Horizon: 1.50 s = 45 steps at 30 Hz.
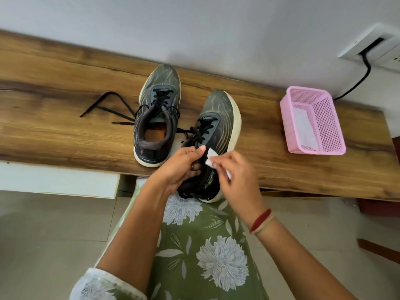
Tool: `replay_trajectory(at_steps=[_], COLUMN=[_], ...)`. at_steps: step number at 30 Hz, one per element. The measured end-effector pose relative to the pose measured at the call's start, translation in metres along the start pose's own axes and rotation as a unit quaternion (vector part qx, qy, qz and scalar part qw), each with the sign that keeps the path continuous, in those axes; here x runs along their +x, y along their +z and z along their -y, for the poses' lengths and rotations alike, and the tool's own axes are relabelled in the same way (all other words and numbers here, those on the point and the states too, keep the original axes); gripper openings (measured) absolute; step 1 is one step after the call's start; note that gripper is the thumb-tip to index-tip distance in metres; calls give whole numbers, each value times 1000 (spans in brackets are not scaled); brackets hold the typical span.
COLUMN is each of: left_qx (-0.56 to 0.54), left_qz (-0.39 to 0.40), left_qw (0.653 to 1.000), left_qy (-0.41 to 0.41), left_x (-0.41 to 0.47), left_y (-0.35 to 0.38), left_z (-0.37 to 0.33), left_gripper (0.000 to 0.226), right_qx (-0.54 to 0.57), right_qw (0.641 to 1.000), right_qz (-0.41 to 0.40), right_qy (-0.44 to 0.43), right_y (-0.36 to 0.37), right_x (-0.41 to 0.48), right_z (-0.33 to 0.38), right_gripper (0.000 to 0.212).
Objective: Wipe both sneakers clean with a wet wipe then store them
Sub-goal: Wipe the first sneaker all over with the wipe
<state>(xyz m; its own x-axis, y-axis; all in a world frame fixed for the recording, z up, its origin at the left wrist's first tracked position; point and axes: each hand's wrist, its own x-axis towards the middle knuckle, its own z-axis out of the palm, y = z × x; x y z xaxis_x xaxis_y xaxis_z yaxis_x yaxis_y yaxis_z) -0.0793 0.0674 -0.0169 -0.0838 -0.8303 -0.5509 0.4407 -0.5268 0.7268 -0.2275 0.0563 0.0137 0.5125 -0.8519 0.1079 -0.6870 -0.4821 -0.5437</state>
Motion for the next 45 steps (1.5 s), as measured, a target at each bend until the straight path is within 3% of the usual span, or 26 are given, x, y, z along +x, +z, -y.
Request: replay_trajectory(at_steps=[3,8,12,16,20,24,28,32,36,39,41,43,45], left_qx=[-1,-9,-8,-21,-17,-25,-38,-38,-31,-29,-37,-42,-42], left_qz=[-11,1,-12,-1,-8,-4,-11,-11,-21,1,7,10,14], left_qw=[1000,1000,1000,1000,1000,1000,999,999,999,1000,999,999,999], left_qy=[3,3,3,2,3,6,-3,-10,-4,-2,0,0,-6], left_x=[-2,-4,-4,-2,-3,-4,-5,-4,-8,-8,-9,-11,-10], left_y=[-2,-1,-5,-4,-7,-3,-9,-9,-12,-6,-4,-5,-3], left_z=[0,2,2,6,4,3,1,1,-1,-3,-5,-6,-7], left_gripper=[29,24,25,25,25,25,25,24,27,25,23,23,23], right_qx=[-25,-14,-30,-24,-35,-15,-59,-48,-77,-68,-96,-139,-160], right_qw=[996,1000,991,999,984,999,980,995,981,995,991,974,971], right_qz=[47,7,81,15,88,0,77,-9,53,-19,7,61,76], right_qy=[-68,-12,-106,-40,-153,-48,-175,-87,-171,-68,-91,-168,-160], right_y=[-1,-2,-7,-8,-5,-1,-1,1,2,0,-1,-3,-8], right_x=[0,28,18,33,6,15,0,6,2,21,23,23,42], right_z=[1,-12,-8,-21,-12,-19,-9,-15,-8,-14,-8,-6,-15], right_gripper=[17,16,16,16,23,19,27,26,23,24,27,23,18])
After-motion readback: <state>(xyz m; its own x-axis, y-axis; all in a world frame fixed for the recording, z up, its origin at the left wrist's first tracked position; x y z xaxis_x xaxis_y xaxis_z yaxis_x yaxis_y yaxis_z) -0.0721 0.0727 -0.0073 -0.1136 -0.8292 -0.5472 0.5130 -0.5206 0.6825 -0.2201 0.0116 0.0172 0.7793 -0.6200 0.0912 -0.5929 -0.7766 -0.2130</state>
